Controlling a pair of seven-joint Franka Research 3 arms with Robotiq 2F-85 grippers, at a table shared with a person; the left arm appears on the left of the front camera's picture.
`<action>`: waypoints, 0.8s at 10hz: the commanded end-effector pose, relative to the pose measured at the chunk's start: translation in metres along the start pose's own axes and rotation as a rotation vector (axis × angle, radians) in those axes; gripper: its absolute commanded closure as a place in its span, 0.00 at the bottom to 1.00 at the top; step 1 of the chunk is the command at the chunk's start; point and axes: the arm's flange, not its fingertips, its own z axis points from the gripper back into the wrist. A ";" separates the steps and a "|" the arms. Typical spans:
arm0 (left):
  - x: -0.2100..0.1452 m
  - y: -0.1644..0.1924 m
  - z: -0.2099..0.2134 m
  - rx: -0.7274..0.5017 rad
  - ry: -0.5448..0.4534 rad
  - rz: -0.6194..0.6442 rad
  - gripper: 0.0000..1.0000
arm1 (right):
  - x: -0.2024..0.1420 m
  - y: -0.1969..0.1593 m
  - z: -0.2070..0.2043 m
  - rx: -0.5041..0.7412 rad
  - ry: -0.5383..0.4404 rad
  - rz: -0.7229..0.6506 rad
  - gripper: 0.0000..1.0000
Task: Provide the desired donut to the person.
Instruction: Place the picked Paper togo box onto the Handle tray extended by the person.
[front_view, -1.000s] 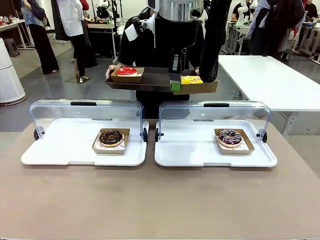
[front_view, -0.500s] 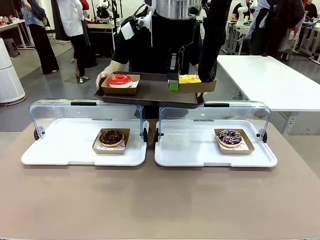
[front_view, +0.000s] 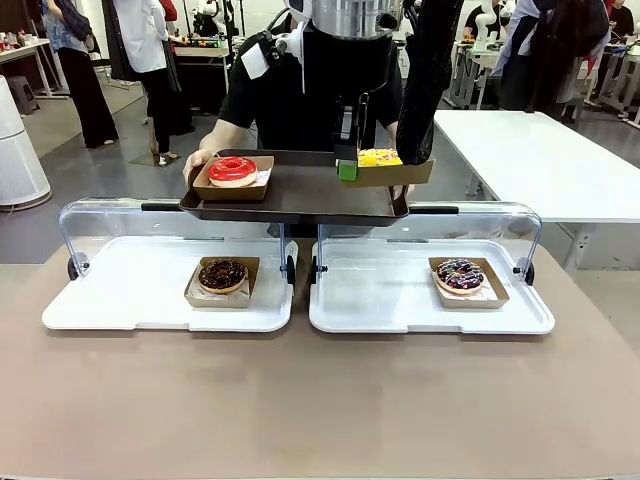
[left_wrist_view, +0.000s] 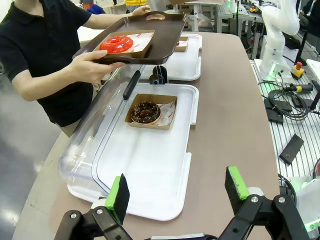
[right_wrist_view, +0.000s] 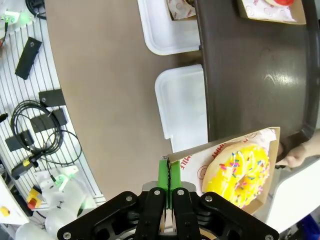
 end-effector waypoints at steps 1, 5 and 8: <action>0.000 -0.002 0.001 0.002 0.000 -0.005 0.00 | -0.001 0.002 0.001 0.001 0.003 -0.015 1.00; 0.000 -0.002 0.001 0.002 0.000 -0.005 0.00 | 0.009 -0.015 -0.004 -0.025 0.007 0.000 0.99; 0.000 -0.002 0.001 0.002 0.000 -0.005 0.00 | 0.023 -0.064 -0.026 -0.014 -0.040 0.066 0.99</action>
